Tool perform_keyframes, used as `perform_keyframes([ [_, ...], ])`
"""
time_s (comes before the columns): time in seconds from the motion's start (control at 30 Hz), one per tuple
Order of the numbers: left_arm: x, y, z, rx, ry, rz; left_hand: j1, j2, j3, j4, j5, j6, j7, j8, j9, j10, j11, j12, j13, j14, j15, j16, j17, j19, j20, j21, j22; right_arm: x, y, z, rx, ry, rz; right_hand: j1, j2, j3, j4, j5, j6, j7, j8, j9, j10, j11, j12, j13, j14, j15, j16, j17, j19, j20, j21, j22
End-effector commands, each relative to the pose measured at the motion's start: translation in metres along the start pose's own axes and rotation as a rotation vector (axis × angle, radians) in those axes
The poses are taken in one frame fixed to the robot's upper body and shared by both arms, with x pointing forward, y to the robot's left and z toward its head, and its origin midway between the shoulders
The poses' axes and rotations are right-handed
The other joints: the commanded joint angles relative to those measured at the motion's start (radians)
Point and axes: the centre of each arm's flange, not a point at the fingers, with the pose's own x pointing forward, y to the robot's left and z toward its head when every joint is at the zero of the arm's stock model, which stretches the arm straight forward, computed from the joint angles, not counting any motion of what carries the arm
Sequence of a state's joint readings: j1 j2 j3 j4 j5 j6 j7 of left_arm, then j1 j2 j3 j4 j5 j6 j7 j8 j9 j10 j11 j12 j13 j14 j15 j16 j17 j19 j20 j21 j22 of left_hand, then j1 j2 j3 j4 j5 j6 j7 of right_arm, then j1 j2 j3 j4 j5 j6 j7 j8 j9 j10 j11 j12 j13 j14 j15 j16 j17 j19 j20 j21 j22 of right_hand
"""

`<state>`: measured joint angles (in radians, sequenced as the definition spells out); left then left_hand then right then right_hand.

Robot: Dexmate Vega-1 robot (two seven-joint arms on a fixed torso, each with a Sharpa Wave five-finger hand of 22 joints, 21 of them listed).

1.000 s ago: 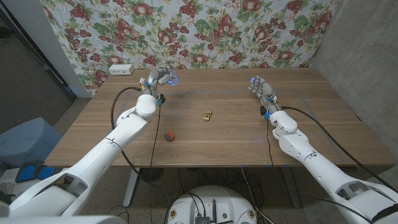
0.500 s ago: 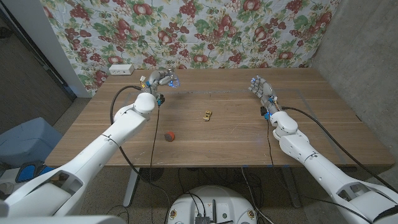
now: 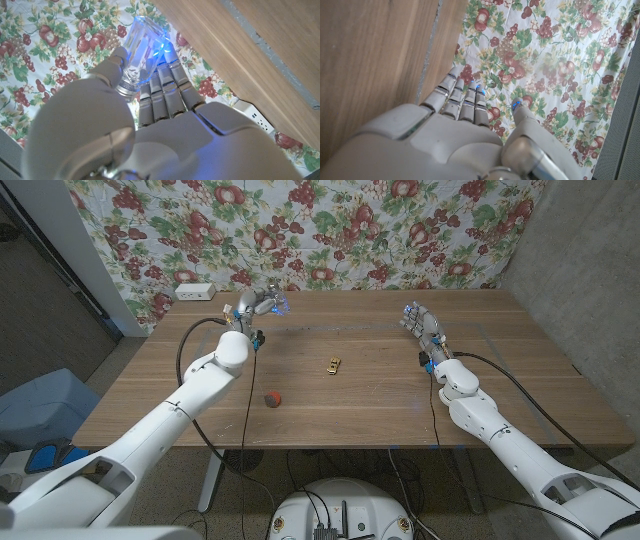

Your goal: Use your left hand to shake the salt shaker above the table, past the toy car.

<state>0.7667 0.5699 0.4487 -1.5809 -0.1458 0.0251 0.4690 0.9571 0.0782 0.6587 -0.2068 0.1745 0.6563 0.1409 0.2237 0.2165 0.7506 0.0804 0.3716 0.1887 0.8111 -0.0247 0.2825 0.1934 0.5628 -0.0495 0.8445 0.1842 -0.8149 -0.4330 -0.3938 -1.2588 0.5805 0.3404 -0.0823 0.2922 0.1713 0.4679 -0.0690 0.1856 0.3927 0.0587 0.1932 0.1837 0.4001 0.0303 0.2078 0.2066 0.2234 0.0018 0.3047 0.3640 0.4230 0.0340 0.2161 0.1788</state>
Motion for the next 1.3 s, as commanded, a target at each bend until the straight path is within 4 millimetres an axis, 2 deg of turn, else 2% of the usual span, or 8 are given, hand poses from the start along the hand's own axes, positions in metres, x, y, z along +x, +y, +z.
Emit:
perform_keyframes([
  [0.03,-0.0146,-0.0017,0.0012,-0.062,-0.179,0.167,0.083,0.092,0.020,0.029,0.010,0.242,-0.104,0.004,0.004,0.301,-0.238,0.001,0.014,0.071,-0.207,-0.001,0.002,-0.001,-0.084,0.009,0.003,0.0004,0.0001,-0.0011,0.002,0.002,-0.001,-0.001,0.002,0.004,-0.005,0.008,0.009,0.003,0.004,0.004,0.002,-0.003,0.002,0.005,0.006,-0.002,-0.003,0.005,0.006,-0.004,-0.004,0.002],
  [0.27,-0.0221,-0.0027,0.0009,-0.090,-0.255,0.287,0.084,0.092,0.019,0.028,0.009,0.245,-0.108,0.002,0.004,0.300,-0.244,-0.002,0.014,0.072,-0.209,-0.002,0.004,-0.002,-0.087,0.012,0.002,0.0013,0.0003,-0.0012,0.002,0.004,-0.003,-0.001,0.002,0.004,-0.005,0.008,0.010,0.002,0.004,0.004,0.003,-0.001,0.002,0.005,0.007,0.000,-0.003,0.006,0.006,-0.004,-0.004,0.002],
  [0.9,-0.0188,-0.0033,0.0027,-0.085,-0.248,0.292,0.084,0.093,0.016,0.028,0.007,0.246,-0.112,-0.004,0.006,0.302,-0.244,-0.008,0.015,0.074,-0.210,-0.006,0.006,-0.004,-0.092,0.020,0.001,0.0042,0.0002,-0.0020,0.007,0.003,-0.005,-0.003,0.001,0.004,-0.004,0.008,0.010,0.002,0.004,0.004,0.005,-0.002,0.002,0.005,0.007,-0.001,-0.004,0.007,0.006,-0.003,-0.004,0.002],
  [1.3,-0.0135,-0.0009,-0.0017,-0.048,-0.057,0.237,0.086,0.093,0.015,0.027,0.007,0.250,-0.110,-0.006,0.007,0.304,-0.246,-0.011,0.016,0.078,-0.209,-0.007,0.007,-0.004,-0.092,0.025,0.001,0.0084,0.0014,-0.0022,0.008,0.004,0.000,-0.004,0.001,0.004,-0.003,0.008,0.011,0.003,0.004,0.004,0.004,0.001,0.002,0.005,0.009,-0.001,-0.004,0.007,0.006,-0.003,-0.004,0.002],
])
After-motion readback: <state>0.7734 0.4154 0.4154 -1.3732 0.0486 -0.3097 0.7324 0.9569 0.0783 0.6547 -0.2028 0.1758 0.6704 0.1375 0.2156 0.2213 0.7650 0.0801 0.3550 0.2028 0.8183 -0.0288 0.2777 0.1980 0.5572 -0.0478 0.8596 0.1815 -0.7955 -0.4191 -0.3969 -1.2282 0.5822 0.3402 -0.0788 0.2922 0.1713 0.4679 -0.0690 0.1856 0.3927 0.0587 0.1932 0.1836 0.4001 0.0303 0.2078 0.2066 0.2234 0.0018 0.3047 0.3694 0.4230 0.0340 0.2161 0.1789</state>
